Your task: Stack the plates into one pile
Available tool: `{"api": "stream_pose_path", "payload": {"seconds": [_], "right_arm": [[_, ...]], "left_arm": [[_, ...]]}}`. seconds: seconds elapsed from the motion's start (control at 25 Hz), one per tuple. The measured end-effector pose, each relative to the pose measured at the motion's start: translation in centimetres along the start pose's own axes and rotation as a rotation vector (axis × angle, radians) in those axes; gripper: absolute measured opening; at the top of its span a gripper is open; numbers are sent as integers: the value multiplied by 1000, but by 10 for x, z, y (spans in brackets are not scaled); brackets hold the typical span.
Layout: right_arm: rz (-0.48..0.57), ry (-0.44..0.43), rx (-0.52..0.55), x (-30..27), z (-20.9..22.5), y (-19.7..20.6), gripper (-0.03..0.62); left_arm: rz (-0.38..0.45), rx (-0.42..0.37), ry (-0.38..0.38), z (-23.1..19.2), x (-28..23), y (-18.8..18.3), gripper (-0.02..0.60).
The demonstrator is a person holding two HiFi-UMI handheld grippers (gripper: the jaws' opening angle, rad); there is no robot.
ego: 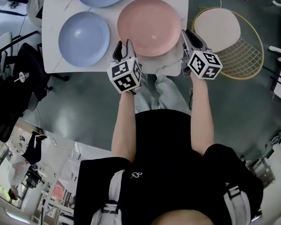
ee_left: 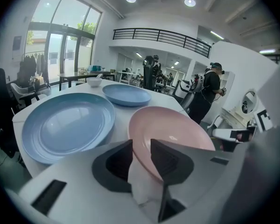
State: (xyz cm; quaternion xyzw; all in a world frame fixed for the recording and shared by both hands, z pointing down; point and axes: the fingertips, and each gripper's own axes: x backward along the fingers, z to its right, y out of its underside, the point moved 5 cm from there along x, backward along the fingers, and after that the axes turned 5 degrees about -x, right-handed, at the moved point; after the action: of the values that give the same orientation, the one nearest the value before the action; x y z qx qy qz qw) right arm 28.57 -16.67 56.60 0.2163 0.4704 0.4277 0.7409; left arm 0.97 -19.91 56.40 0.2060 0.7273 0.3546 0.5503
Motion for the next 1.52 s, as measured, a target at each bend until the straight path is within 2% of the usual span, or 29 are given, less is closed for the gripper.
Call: {"api": "stream_pose_path", "payload": {"seconds": [0.24, 0.4, 0.56, 0.76, 1.12, 1.52], "right_arm": [[-33, 3, -25, -14, -4, 14, 97], [-59, 15, -28, -22, -4, 16, 97], [-66, 42, -47, -25, -2, 20, 83], [-72, 65, -43, -27, -1, 13, 72], [-48, -21, 30, -29, -24, -13, 64], [-100, -191, 141, -49, -90, -17, 67]], "left_arm": [[-20, -12, 6, -7, -9, -1, 129], [-65, -6, 8, -13, -15, 3, 127], [-80, 30, 33, -9, -22, 8, 103], [-65, 57, 20, -5, -20, 0, 95], [45, 118, -55, -6, 15, -15, 94], [145, 243, -215, -49, 66, -16, 86]]}}
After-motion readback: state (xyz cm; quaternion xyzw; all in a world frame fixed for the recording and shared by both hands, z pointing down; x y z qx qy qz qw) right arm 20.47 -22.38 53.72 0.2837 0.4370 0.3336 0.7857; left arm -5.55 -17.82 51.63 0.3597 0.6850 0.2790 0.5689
